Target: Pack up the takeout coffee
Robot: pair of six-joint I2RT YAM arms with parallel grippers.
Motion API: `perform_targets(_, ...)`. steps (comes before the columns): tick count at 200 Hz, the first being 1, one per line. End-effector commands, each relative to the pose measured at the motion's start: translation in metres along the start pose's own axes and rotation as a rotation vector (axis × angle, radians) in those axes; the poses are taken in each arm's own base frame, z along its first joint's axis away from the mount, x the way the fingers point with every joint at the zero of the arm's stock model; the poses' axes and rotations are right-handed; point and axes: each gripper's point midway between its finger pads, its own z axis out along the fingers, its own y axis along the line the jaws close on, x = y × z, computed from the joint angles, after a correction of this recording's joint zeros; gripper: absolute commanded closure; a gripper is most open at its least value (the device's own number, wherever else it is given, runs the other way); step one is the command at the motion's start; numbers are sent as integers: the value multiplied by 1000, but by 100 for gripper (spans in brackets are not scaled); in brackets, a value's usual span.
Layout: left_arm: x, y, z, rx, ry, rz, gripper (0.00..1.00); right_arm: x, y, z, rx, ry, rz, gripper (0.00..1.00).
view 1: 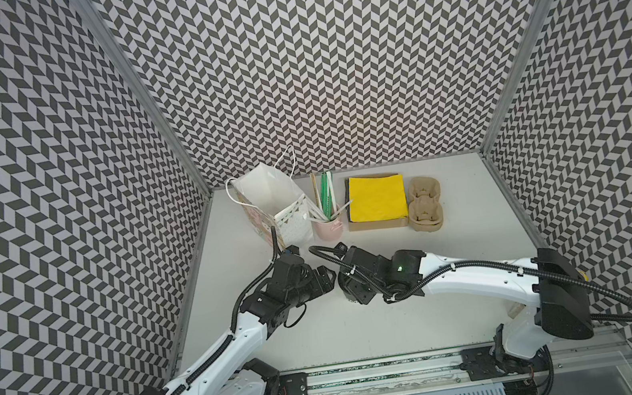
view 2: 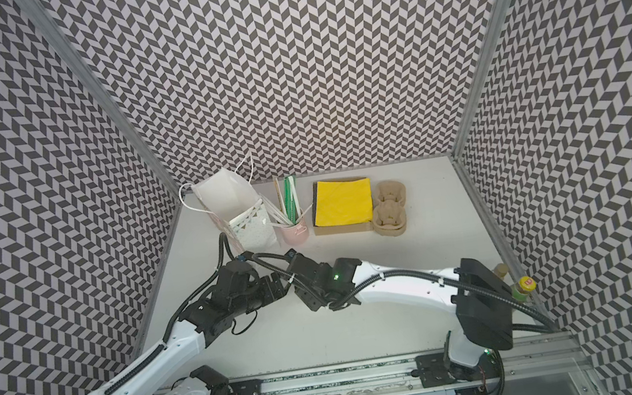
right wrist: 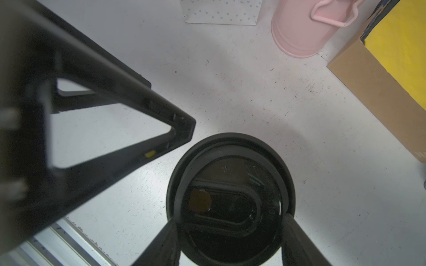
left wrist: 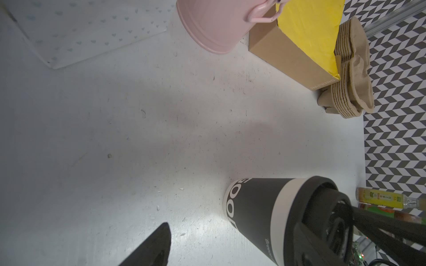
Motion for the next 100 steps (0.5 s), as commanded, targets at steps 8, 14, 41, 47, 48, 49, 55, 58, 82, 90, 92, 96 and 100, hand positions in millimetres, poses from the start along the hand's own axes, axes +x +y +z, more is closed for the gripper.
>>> perform_targets(8,2,-2,4,36,1,-12,16,39,1,9,-18,135,-39,39)
perform_targets(14,2,-3,3,39,-1,-12,16,39,2,10,-19,137,-39,39)
perform_targets(41,-5,-11,-7,61,-33,-10,16,40,2,11,-22,138,-41,39)
perform_targets(47,-6,-12,-9,68,-38,-10,16,41,2,11,-22,139,-41,39)
perform_targets(48,-6,-12,-9,69,-39,-10,16,41,2,11,-23,139,-41,39)
perform_targets(49,-6,-12,-9,69,-40,-10,16,41,2,11,-22,140,-41,39)
perform_targets(55,-6,-14,-10,79,-43,-12,16,41,2,11,-21,140,-41,39)
perform_targets(58,-6,-14,-10,85,-42,-11,16,42,2,11,-21,142,-42,39)
perform_targets(82,-2,-18,-10,119,-32,-15,16,42,2,12,-21,142,-43,39)
perform_targets(90,-1,-18,-9,121,-29,-14,16,42,2,12,-19,143,-44,39)
perform_targets(92,-1,-18,-9,122,-29,-15,16,41,2,12,-19,141,-43,39)
perform_targets(96,0,-17,-8,119,-27,-14,16,41,2,12,-18,143,-44,39)
perform_targets(100,0,-16,-7,117,-24,-13,16,41,2,12,-20,141,-43,39)
